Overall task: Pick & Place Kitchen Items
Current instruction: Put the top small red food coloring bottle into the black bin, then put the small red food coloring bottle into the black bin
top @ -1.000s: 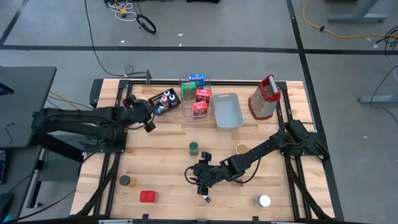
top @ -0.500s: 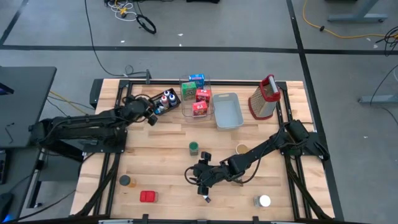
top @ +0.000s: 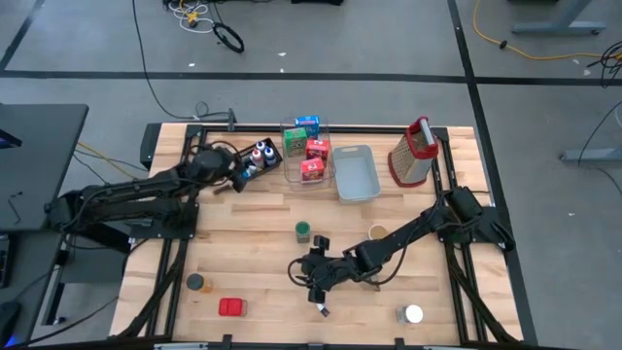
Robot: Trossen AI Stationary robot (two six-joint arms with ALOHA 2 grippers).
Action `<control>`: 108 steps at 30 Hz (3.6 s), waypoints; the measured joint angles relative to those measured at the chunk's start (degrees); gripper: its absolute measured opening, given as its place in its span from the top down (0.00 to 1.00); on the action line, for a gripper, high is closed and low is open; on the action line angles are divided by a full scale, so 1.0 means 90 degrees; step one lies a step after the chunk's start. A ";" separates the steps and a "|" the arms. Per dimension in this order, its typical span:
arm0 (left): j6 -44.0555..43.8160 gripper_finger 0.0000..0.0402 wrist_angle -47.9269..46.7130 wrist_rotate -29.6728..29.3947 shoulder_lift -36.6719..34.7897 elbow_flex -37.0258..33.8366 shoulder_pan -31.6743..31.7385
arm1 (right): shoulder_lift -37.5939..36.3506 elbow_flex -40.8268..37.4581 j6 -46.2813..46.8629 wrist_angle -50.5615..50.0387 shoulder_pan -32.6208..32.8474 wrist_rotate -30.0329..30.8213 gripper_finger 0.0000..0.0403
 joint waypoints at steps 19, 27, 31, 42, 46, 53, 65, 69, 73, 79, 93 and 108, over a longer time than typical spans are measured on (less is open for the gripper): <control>-0.1374 0.53 -0.2328 0.1014 0.0012 0.0003 -0.0061 | 0.0000 0.0000 -0.0056 -0.0002 -0.0012 -0.0004 0.48; -0.1537 0.53 -0.2419 0.0870 0.0574 -0.0001 -0.0064 | 0.0000 0.0000 -0.0055 0.0001 -0.0010 -0.0233 0.48; -0.1541 0.53 -0.2338 0.0516 0.1040 -0.0005 -0.0061 | 0.0000 0.0000 -0.0054 0.0002 -0.0010 -0.0272 0.48; -0.1776 0.57 -0.2278 0.0827 0.1742 0.0029 -0.0069 | 0.0000 0.0000 -0.0056 0.0002 -0.0010 -0.0282 0.48; -0.1881 0.67 -0.2286 0.0931 0.1748 0.0019 -0.0068 | 0.0000 0.0000 -0.0054 0.0003 -0.0007 -0.0278 0.48; -0.2187 0.79 -0.2264 0.0967 0.1730 0.0009 -0.0068 | 0.0000 0.0000 -0.0055 0.0005 -0.0008 -0.0286 0.48; -0.2313 0.79 -0.2265 0.0649 0.0937 0.0084 -0.0058 | 0.0000 0.0000 -0.0056 0.0029 -0.0010 -0.0274 0.48; -0.2180 0.78 -0.2213 0.0478 0.0560 0.0359 -0.0058 | 0.0000 0.0000 -0.0056 0.0057 -0.0010 -0.0271 0.48; -0.2074 0.77 -0.2095 0.0250 0.0291 0.0733 -0.0058 | 0.0000 0.0000 -0.0056 0.0056 -0.0010 -0.0271 0.48; -0.1740 0.78 -0.1251 0.0569 0.0275 0.1018 -0.0056 | 0.0000 0.0000 -0.0056 0.0061 -0.0010 -0.0271 0.48; -0.1556 0.76 0.0278 -0.1075 0.2054 0.1018 -0.0053 | 0.0000 0.0000 -0.0056 0.0151 -0.0010 -0.0329 0.48; -0.1647 0.63 0.1297 -0.1440 0.3327 0.1020 -0.0041 | 0.0000 0.0000 -0.0056 0.0147 -0.0010 -0.0332 0.48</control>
